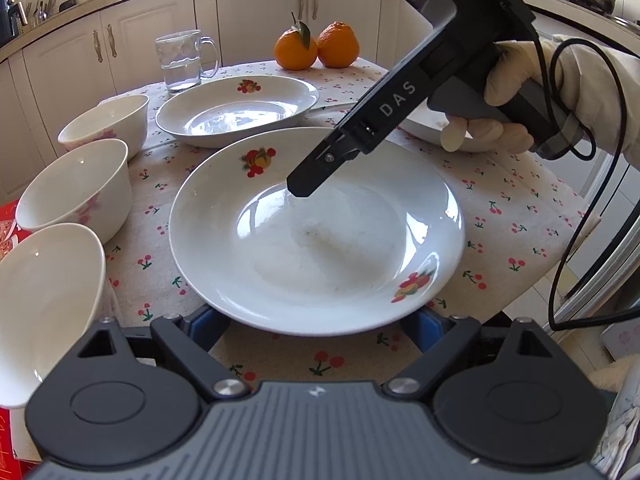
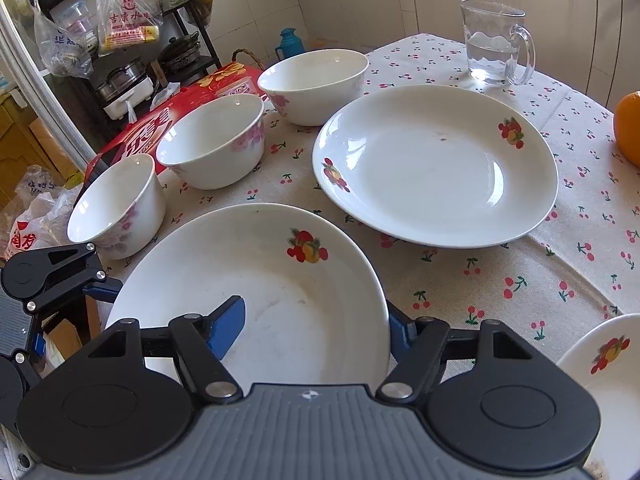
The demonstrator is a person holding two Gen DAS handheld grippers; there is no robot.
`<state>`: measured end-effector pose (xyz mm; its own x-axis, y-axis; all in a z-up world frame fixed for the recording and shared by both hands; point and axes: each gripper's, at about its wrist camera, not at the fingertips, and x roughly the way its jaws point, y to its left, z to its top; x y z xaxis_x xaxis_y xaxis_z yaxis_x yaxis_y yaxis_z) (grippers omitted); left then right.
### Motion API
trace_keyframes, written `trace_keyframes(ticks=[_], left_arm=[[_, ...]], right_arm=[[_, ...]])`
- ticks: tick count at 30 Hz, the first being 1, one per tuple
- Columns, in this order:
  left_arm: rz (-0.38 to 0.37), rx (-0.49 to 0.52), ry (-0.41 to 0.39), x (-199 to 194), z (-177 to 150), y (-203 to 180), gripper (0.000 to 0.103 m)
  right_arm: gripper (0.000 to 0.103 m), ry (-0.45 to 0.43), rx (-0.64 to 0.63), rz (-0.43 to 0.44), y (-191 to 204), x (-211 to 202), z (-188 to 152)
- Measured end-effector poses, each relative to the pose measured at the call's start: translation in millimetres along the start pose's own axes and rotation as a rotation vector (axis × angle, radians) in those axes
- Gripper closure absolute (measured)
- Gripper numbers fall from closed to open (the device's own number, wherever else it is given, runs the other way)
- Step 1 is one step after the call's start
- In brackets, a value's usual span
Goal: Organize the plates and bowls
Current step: 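Lift the plate with the right gripper and carry it toward the stained plate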
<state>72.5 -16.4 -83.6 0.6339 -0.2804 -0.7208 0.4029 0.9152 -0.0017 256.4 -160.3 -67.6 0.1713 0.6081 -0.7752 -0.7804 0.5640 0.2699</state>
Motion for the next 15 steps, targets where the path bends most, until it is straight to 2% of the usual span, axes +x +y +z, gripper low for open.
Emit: trace_keyframes(ticks=[15], left_arm=[[-0.020, 0.028, 0.004, -0.9, 3.3, -0.9, 0.012]], right_arm=[[0.025, -0.012, 0.025, -0.010, 1.2, -6.9, -6.5]])
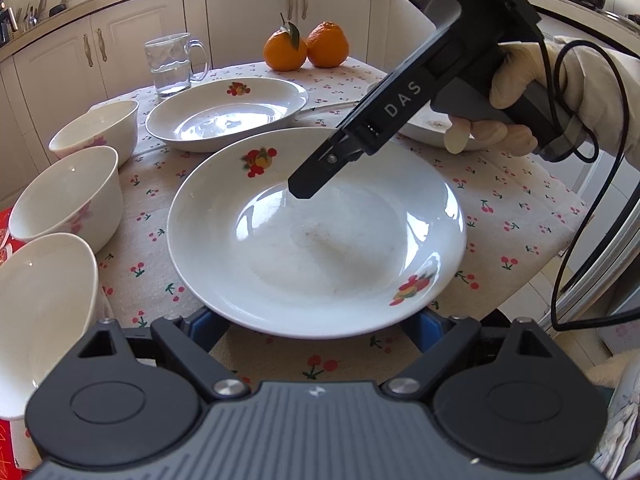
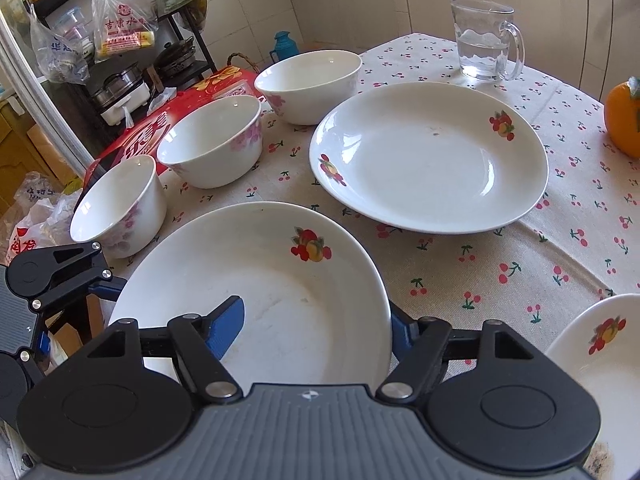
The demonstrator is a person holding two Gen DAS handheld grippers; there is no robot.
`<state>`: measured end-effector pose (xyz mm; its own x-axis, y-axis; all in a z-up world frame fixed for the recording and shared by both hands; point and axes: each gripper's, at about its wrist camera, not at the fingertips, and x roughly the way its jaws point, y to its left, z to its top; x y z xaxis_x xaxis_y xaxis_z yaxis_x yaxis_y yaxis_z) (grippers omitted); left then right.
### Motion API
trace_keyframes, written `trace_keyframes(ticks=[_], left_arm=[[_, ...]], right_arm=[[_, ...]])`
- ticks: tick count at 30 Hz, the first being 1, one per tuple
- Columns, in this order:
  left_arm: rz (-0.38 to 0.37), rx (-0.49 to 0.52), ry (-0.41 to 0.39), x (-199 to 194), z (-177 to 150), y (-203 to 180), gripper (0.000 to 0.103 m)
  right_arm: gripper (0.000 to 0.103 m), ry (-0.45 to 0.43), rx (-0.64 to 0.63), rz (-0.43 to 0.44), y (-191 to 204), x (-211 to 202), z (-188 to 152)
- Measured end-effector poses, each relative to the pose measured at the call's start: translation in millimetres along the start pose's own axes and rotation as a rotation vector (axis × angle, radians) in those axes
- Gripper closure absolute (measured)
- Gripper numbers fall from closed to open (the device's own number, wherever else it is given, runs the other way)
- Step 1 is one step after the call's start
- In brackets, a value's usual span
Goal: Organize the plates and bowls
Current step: 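Lift the plate with the right gripper and carry it toward the stained plate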
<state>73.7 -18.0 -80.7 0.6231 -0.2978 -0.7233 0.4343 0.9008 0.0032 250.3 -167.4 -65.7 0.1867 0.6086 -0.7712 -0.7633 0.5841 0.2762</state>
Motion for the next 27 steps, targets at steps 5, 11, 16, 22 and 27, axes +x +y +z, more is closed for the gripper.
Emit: trace_keyframes(ticks=[5, 11, 16, 22, 27], left_arm=[[-0.009, 0.008, -0.008, -3, 4, 0, 0.012], [-0.029, 0.025, -0.010, -4, 15, -1, 0.012], [-0.046, 0.059, -0.019, -2, 27, -7, 0.012], [-0.082, 0.099, -0.023, 8, 44, -16, 0.012], [-0.130, 0.119, -0.021, 20, 60, -25, 0.012]], right_arm=[[0.025, -0.015, 0.013, -0.001, -1, -8, -2], [0.025, -0.036, 0.022, -0.011, -3, -20, -5], [0.025, -0.067, 0.035, -0.032, -9, -34, -6], [0.025, -0.099, 0.057, -0.070, -20, -55, -13], [0.025, -0.118, 0.085, -0.111, -34, -74, -22]])
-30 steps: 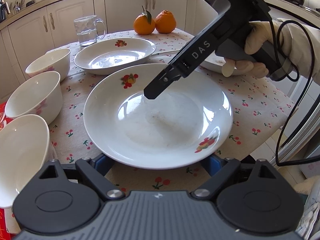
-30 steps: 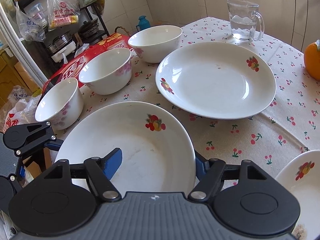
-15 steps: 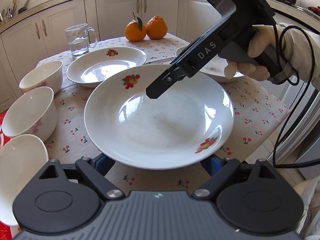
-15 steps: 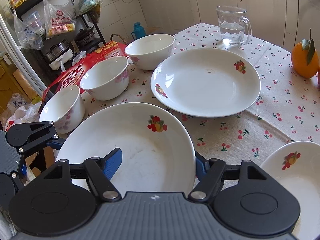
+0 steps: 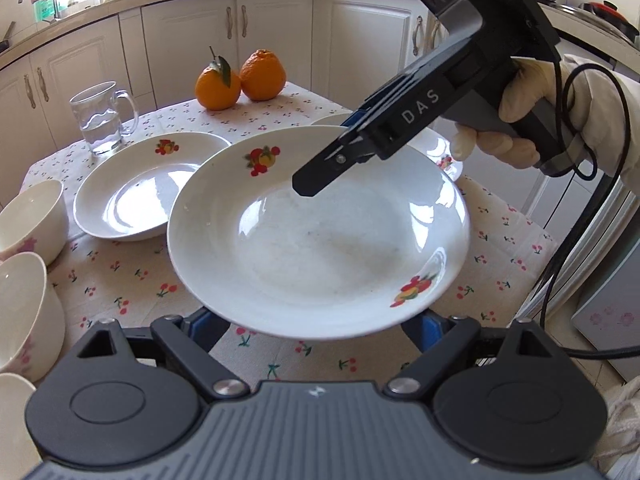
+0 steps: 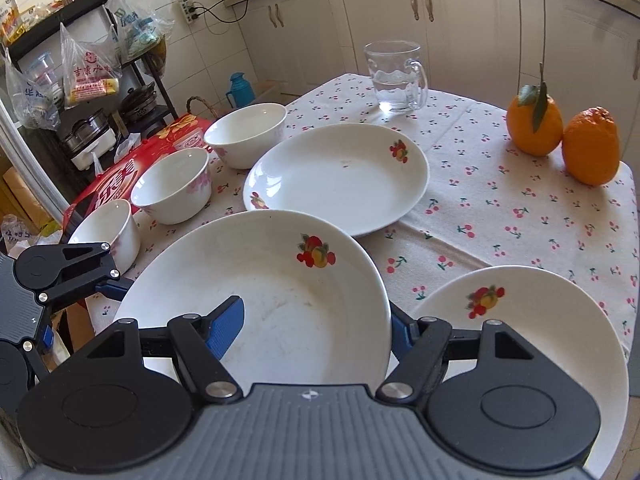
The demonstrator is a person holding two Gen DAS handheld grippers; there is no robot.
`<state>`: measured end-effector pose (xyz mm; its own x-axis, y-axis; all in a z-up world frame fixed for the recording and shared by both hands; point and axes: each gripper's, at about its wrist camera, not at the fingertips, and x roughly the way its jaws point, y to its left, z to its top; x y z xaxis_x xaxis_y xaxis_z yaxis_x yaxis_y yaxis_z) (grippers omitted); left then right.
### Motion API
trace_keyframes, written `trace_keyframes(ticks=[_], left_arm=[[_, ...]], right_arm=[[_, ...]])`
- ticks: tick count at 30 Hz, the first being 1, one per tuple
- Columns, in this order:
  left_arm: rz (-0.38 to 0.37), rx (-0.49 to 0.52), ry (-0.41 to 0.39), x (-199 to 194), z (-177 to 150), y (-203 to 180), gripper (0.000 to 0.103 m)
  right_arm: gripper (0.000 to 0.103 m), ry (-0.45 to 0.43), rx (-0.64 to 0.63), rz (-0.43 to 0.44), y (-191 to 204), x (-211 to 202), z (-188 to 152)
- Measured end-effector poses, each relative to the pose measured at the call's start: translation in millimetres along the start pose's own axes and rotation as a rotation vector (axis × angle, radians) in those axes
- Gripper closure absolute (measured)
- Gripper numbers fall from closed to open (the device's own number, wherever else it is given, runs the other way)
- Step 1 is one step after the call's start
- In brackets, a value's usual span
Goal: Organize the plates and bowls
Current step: 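Lift the plate with the right gripper and carry it toward the stained plate, then lower the held plate onto the stained plate and open the right gripper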
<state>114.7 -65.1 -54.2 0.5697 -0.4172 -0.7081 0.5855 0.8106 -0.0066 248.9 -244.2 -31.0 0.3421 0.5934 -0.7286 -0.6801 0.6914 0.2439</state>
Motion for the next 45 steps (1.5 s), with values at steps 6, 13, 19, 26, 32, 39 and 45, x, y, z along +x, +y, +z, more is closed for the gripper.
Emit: trace_keyframes(ticks=[6, 13, 19, 26, 32, 39, 45], left_arm=[[-0.042, 0.031, 0.011, 21, 21, -11, 0.012], [-0.069, 0.074, 0.019, 44, 45, -26, 0.012], [-0.082, 0.112, 0.026, 62, 60, -34, 0.012], [-0.093, 0.141, 0.041, 80, 71, -38, 0.012], [-0.101, 0.155, 0.047, 84, 74, -40, 0.012], [-0.104, 0.173, 0.055, 93, 80, -38, 0.012], [-0.114, 0.181, 0.066, 101, 83, -35, 0.012]], right_arm=[[0.025, -0.017, 0.043, -0.042, -25, -17, -10], [0.025, -0.037, 0.089, -0.080, -55, -31, -20], [0.025, -0.063, 0.129, -0.102, -79, -40, -28], [0.025, -0.082, 0.169, -0.118, -97, -44, -38], [0.025, -0.087, 0.193, -0.121, -107, -42, -44], [0.025, -0.091, 0.211, -0.123, -116, -40, -48], [0.025, -0.089, 0.225, -0.135, -120, -41, -51]])
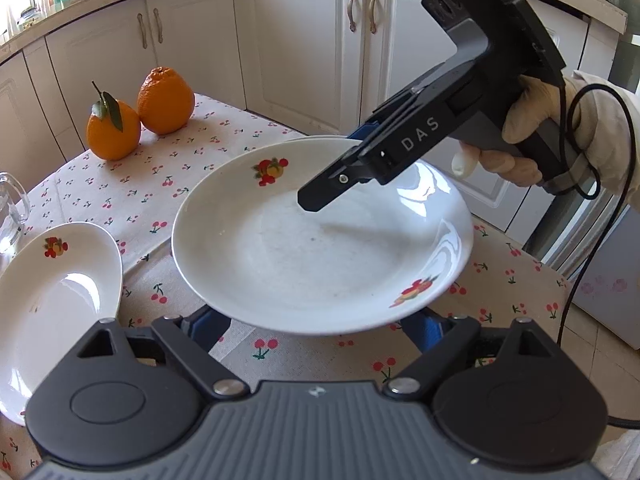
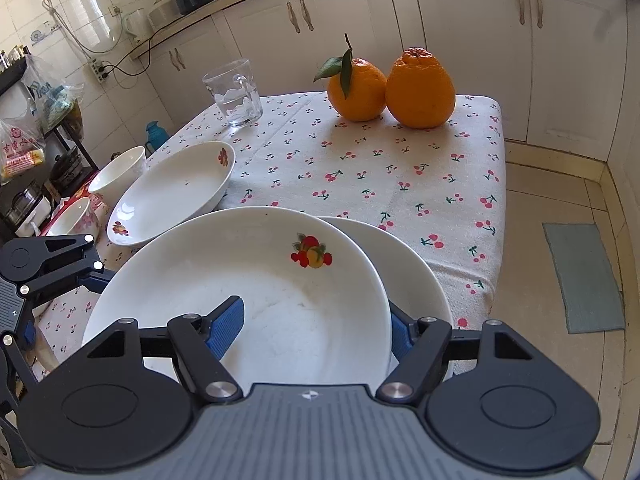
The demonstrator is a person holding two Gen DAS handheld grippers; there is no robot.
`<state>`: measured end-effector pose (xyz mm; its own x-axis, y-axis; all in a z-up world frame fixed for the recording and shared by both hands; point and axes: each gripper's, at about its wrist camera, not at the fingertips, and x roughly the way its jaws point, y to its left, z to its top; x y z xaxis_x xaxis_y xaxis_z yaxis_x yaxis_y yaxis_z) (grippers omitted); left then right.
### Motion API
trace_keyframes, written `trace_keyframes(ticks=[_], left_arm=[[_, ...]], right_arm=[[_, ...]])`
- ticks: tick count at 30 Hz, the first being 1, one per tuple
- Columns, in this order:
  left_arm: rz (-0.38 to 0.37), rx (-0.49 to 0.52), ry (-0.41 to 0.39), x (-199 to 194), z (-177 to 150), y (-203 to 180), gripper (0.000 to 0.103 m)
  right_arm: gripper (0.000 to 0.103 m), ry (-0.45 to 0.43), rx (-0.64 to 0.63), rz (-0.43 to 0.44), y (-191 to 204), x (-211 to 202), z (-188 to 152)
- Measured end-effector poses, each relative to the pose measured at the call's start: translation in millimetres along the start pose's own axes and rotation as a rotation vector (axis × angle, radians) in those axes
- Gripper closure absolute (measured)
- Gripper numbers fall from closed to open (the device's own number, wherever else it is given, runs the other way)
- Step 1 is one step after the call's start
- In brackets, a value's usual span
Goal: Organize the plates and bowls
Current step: 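Lower the held plate onto the stained plate and open the right gripper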
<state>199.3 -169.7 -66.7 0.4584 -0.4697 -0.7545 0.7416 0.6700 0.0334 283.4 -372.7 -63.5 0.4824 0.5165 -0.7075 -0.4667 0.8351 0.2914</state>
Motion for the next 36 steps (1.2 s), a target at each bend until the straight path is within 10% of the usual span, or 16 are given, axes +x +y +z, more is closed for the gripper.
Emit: trace_keyframes(ticks=[36], left_arm=[[-0.024, 0.037, -0.012, 6, -1, 3, 0.011]], right_arm=[[0.024, -0.019, 0.059, -0.083, 7, -44, -29]])
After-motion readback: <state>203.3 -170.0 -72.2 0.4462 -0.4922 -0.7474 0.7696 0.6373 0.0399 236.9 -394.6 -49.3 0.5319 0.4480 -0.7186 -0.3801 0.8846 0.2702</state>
